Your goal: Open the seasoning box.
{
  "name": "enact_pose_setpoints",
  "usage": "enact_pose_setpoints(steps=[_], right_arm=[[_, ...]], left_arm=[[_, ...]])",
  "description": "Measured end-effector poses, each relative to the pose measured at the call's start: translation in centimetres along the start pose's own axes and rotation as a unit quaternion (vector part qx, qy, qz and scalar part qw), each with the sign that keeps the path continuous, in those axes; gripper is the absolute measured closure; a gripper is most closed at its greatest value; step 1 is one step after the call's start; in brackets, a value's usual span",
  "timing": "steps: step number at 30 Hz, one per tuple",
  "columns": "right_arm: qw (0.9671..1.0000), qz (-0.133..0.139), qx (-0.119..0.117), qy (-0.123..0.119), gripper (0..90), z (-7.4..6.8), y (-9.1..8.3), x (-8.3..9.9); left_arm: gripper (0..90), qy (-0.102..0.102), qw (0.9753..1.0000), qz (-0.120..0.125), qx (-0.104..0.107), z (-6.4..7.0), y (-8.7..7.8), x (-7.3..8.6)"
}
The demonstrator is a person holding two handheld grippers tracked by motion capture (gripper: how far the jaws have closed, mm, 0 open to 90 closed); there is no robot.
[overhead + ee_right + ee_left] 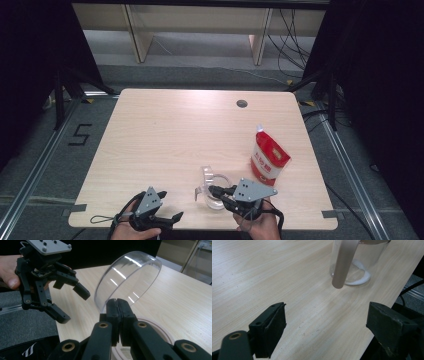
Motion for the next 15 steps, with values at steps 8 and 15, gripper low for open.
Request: enact_pose_setpoints(steps=[8, 15], right_arm=[[0.9999, -0.002, -0.01, 0.0, 88.4, -0.3, 0.55, 0.06], [0.9999, 0.0, -0.011, -0.004, 85.3, -0.25, 0.46, 0.0]], left_arm=[[15.5, 0.003, 1.0, -0.003, 0.001, -0.03, 0.05, 0.04], [15.5, 0.007, 1.0, -0.005, -0.002, -0.22, -0.09, 0.03]])
Point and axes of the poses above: each handheld gripper's, and its own axes: y roughly forward along the jaws, x roughly out of its underside, z roughly to its right, the point moved 2 cm from there along y, roughly forward along the jaws, and after that the axes turned 9 degrees about -x, right-handed, at the moved point
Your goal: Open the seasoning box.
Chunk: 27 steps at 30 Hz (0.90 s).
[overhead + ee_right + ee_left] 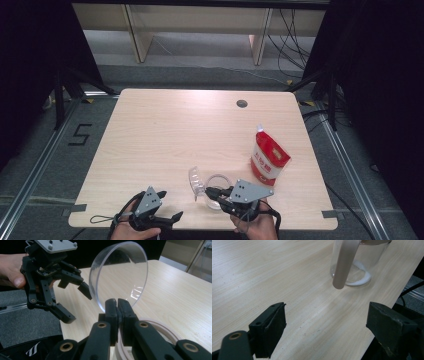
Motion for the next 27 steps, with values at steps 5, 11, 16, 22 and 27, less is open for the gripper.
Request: enact_pose_setpoints(steps=[5, 11, 16, 22, 27], right_arm=[[0.9997, 0.003, 0.026, 0.005, 79.3, 0.5, -1.5, 0.3], [0.9975, 0.006, 0.064, 0.028, 67.2, 1.4, -4.5, 1.7], [0.9946, 0.012, 0.092, 0.048, 53.8, 2.1, -6.8, 3.0], [0.9904, 0.011, 0.104, 0.091, 44.9, 2.5, -8.7, 4.8], [0.9851, 0.016, 0.132, 0.109, 40.3, 2.9, -9.9, 5.7]], left_arm=[[15.5, -0.003, 1.0, -0.001, -0.001, 0.0, 0.0, 0.0], [15.5, -0.006, 1.0, 0.007, -0.002, -0.1, 0.0, 0.0], [15.5, -0.01, 0.9999, 0.007, 0.001, 0.0, 0.0, 0.0], [15.5, -0.008, 0.9999, 0.001, 0.01, 0.1, 0.0, 0.0], [15.5, -0.009, 0.9999, 0.004, 0.009, 0.1, -0.1, -0.1]])
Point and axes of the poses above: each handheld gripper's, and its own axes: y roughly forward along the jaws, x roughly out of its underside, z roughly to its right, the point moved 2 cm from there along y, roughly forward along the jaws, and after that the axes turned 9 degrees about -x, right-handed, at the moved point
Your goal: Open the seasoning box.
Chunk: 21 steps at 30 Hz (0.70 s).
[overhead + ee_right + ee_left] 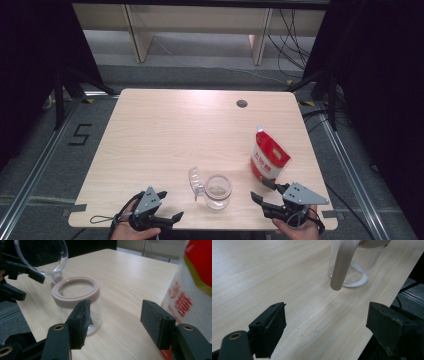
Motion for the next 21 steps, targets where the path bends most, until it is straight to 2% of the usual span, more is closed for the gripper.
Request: enact_pose_setpoints(steps=[1, 2, 3, 4, 5, 6, 7, 8, 9, 10, 11, 12, 14, 15, 16, 17, 18, 20, 21], right_arm=[[1.0, 0.006, -0.004, 0.005, 40.0, 0.1, 0.0, 0.1], [1.0, -0.003, 0.003, 0.005, 39.8, 0.1, -0.4, 0.3], [1.0, -0.003, -0.003, 0.006, 39.6, 0.2, -0.5, 0.4], [0.9998, -0.001, 0.005, 0.02, 39.0, 0.0, -0.8, 0.6], [0.9998, -0.002, 0.012, 0.014, 38.4, 0.3, -1.0, 0.8], [0.9998, -0.002, 0.012, 0.013, 37.8, 0.4, -1.2, 1.0], [0.9998, -0.005, 0.015, 0.011, 36.8, 0.7, -1.4, 1.1], [0.9997, -0.006, 0.022, 0.006, 36.0, 1.0, -1.6, 1.3], [0.9997, -0.002, 0.023, 0.004, 34.4, 1.4, -1.6, 1.5], [0.9995, -0.015, 0.019, 0.022, 32.7, 1.5, -1.7, 1.7], [0.9989, -0.016, 0.024, 0.037, 32.4, 1.5, -1.7, 2.0], [0.9993, -0.011, 0.028, 0.021, 32.3, 2.0, -1.7, 2.1], [0.9992, -0.01, 0.03, 0.025, 28.6, 2.4, -1.7, 2.3], [0.999, -0.007, 0.034, 0.029, 26.0, 2.4, -1.7, 2.3], [0.9989, -0.006, 0.04, 0.023, 24.4, 2.7, -1.8, 2.4], [0.9981, -0.011, 0.038, 0.048, 23.1, 2.5, -1.8, 2.5], [0.9987, -0.006, 0.041, 0.028, 22.1, 2.9, -1.8, 2.6], [0.9982, -0.014, 0.038, 0.044, 20.5, 2.7, -1.8, 2.7], [0.9987, -0.009, 0.045, 0.021, 19.8, 3.1, -1.7, 2.7]], left_arm=[[15.5, 0.0, 1.0, 0.0, 0.0, 0.0, 0.0, 0.0], [15.5, 0.0, 1.0, 0.0, -0.001, 0.0, 0.0, 0.0], [15.5, 0.0, 1.0, 0.0, -0.001, 0.0, 0.0, 0.0], [15.5, -0.002, 1.0, 0.001, 0.0, 0.1, 0.1, 0.0], [15.5, 0.005, 1.0, -0.004, -0.003, 0.0, 0.0, -0.1], [15.5, -0.001, 1.0, 0.002, 0.002, 0.1, 0.1, -0.1], [15.5, 0.005, 1.0, -0.001, -0.001, 0.1, 0.1, -0.2], [15.5, -0.004, 1.0, 0.0, 0.001, 0.2, 0.2, -0.2], [15.5, -0.002, 1.0, 0.001, 0.003, 0.3, 0.3, -0.2], [15.5, 0.002, 1.0, 0.004, 0.003, 0.3, 0.4, -0.2], [15.5, 0.01, 0.9999, 0.0, 0.005, 0.2, 0.4, -0.2], [15.5, 0.0, 1.0, -0.005, 0.001, 0.3, 0.4, -0.1], [15.5, 0.003, 1.0, -0.003, 0.003, 0.1, 0.4, -0.2], [15.5, -0.005, 1.0, 0.003, 0.002, 0.2, 0.5, -0.2], [15.5, -0.005, 1.0, -0.003, 0.0, 0.1, 0.4, -0.2], [15.5, -0.007, 1.0, -0.001, 0.0, 0.1, 0.5, -0.2], [15.5, -0.006, 1.0, -0.001, 0.001, 0.1, 0.6, -0.2], [15.5, -0.004, 1.0, -0.004, 0.0, 0.1, 0.5, -0.2], [15.5, -0.005, 1.0, -0.004, -0.001, 0.1, 0.5, -0.2]])
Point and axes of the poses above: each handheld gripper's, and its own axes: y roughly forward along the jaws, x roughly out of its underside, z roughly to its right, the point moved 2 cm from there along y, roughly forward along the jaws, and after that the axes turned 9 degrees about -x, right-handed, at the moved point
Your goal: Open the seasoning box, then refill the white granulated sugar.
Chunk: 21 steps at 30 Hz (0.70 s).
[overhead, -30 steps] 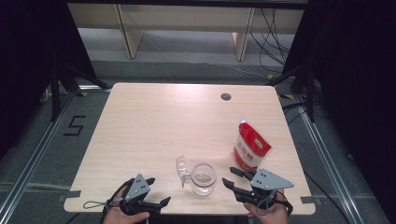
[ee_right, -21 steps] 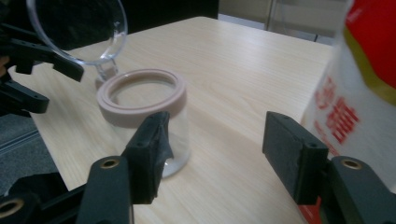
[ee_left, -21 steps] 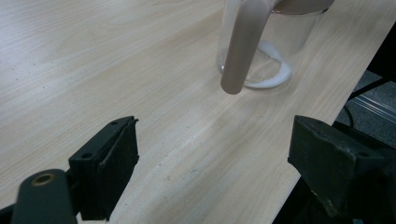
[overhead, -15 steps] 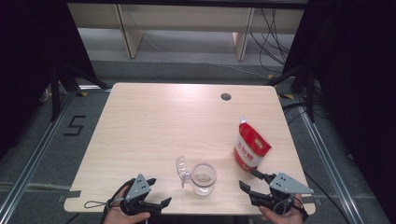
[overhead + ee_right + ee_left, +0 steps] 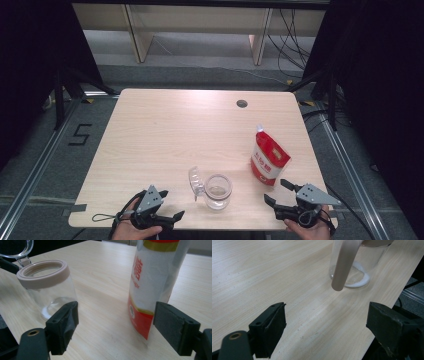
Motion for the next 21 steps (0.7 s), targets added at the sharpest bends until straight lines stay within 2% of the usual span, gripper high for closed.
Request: enact_pose_setpoints(steps=[1, 3, 4, 5, 6, 7, 8, 10, 12, 13, 14, 15, 16, 17, 18, 20, 21], right_arm=[[1.0, -0.005, -0.005, 0.006, 19.7, 0.01, 0.08, 0.09], [0.9999, -0.012, 0.0, 0.006, 19.7, 0.09, 0.06, 0.2], [0.9999, -0.015, 0.0, 0.008, 19.7, 0.1, 0.02, 0.19], [0.9999, -0.015, 0.0, 0.008, 19.7, 0.1, 0.04, 0.19], [0.9997, -0.016, 0.001, 0.02, 19.6, -0.07, 0.05, 0.21], [0.9997, -0.017, 0.003, 0.019, 19.6, -0.05, 0.07, 0.21], [0.9999, -0.011, 0.007, 0.007, 19.6, 0.21, 0.18, 0.19], [0.9999, -0.01, 0.007, 0.009, 19.0, 0.28, 0.21, 0.21], [0.9999, -0.008, 0.013, 0.007, 17.4, 0.52, 0.26, 0.2], [0.9997, -0.01, 0.011, 0.018, 16.7, 0.36, 0.23, 0.19], [0.9998, -0.014, 0.01, 0.007, 16.5, 0.58, 0.26, 0.17], [0.9998, -0.013, 0.01, 0.005, 15.9, 0.65, 0.29, 0.14], [0.9996, -0.01, 0.01, 0.024, 15.9, 0.37, 0.44, 0.16], [0.9999, -0.012, 0.007, 0.004, 15.9, 0.65, 0.52, 0.08], [0.9999, -0.011, 0.01, 0.007, 15.9, 0.6, 0.65, 0.1], [0.9998, -0.012, 0.011, 0.01, 15.8, 0.49, 0.87, 0.03], [0.9999, -0.01, 0.011, 0.007, 15.7, 0.59, 0.94, -0.07]], left_arm=[[15.5, 0.0, 1.0, 0.0, 0.001, -0.02, 0.0, -0.01], [15.5, 0.002, 1.0, -0.001, -0.002, -0.08, -0.01, 0.03], [15.5, 0.014, 0.9999, -0.005, -0.008, -0.29, -0.02, 0.1], [15.5, 0.011, 0.9999, -0.004, -0.006, -0.25, -0.04, 0.12], [15.5, 0.006, 1.0, 0.002, -0.001, -0.15, -0.01, 0.13], [15.5, 0.008, 0.9999, -0.006, -0.004, -0.14, -0.2, 0.07], [15.5, -0.001, 1.0, 0.003, -0.003, 0.01, -0.1, 0.01], [15.5, -0.001, 1.0, 0.005, -0.001, 0.03, -0.06, -0.05], [15.5, 0.004, 1.0, 0.001, -0.002, -0.01, -0.05, 0.01], [15.5, 0.003, 1.0, 0.0, -0.003, 0.0, -0.05, 0.04], [15.5, 0.003, 1.0, 0.004, -0.002, 0.02, 0.0, 0.09], [15.5, 0.015, 0.9998, -0.007, -0.008, -0.12, -0.14, 0.11], [15.5, 0.01, 1.0, 0.0, -0.003, 0.03, -0.19, 0.07], [15.5, 0.02, 0.9998, 0.002, -0.003, -0.08, -0.23, 0.01], [15.5, 0.014, 0.9999, 0.005, -0.002, -0.02, -0.19, 0.0], [15.5, 0.025, 0.9997, 0.001, -0.001, -0.17, -0.17, -0.04], [15.5, 0.016, 0.9999, -0.001, -0.002, 0.01, -0.13, -0.04]])
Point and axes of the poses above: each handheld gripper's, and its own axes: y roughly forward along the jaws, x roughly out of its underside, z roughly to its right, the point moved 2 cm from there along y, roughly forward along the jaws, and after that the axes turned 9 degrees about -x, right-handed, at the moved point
